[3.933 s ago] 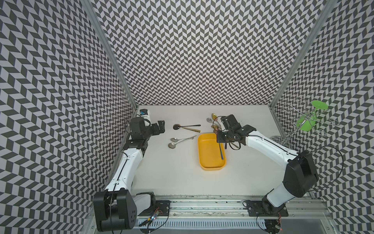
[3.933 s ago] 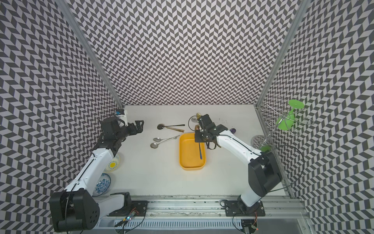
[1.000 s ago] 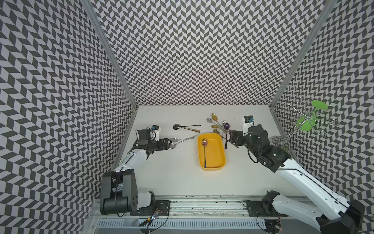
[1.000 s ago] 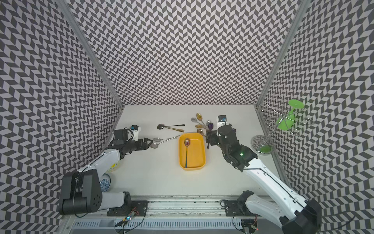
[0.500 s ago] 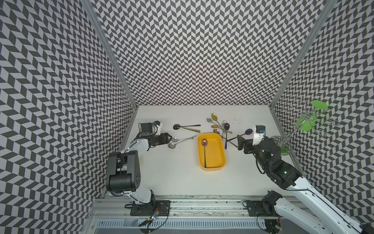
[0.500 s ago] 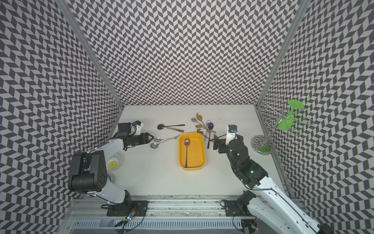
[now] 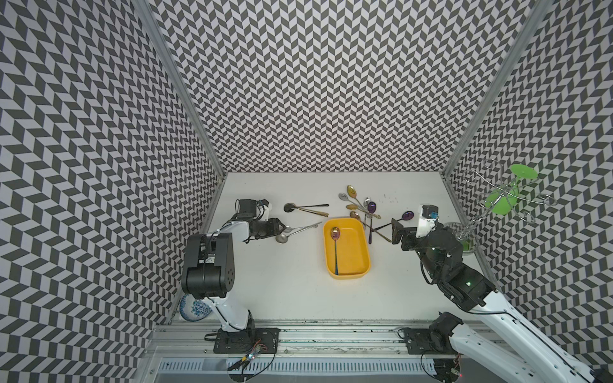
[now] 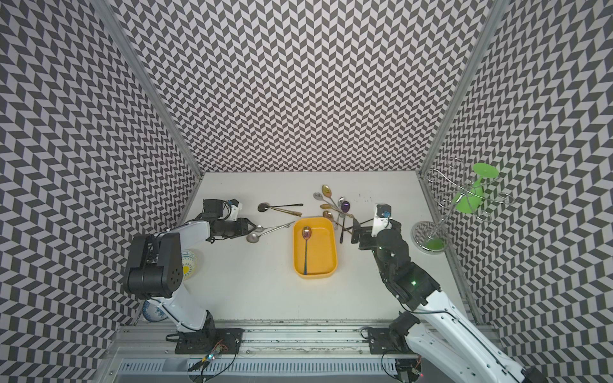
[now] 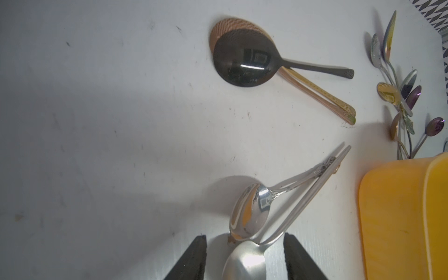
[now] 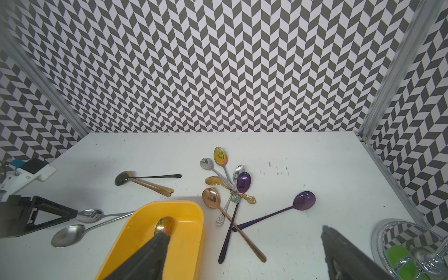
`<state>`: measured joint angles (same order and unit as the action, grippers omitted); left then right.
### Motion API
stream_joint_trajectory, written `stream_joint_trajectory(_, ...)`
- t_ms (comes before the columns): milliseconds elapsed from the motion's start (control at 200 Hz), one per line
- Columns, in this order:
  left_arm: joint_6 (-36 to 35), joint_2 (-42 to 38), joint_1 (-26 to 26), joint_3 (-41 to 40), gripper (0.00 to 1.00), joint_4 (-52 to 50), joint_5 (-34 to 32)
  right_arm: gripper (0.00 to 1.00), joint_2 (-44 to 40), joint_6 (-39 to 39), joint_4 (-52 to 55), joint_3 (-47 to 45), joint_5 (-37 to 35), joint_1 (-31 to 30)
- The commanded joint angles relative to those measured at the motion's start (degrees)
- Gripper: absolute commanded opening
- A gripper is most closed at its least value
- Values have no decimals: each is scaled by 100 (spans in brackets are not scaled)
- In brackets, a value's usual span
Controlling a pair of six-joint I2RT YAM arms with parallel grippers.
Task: Put the spoon into the storage box
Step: Pick up the spoon from the center of the board.
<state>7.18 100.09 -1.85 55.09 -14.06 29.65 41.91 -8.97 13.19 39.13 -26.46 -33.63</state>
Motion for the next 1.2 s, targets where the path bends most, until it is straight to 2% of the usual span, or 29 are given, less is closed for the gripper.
stream_joint_trajectory(0,-6,153,60,205,52,-156,76,100,-69,54,-353,-52,-96,-23)
stream_joint_trajectory(325,15,571,176,499,46,-334,37,100,-70,55,-350,-63,-85,-26)
stream_joint_trajectory(716,28,714,198,644,29,-413,23,100,-67,58,-361,-80,-114,-21)
stream_joint_trajectory(926,29,644,201,674,12,-425,32,100,-52,60,-345,-83,-132,-22)
stream_joint_trajectory(1197,22,256,233,893,3,-552,-154,100,-32,63,-379,-115,-121,-30)
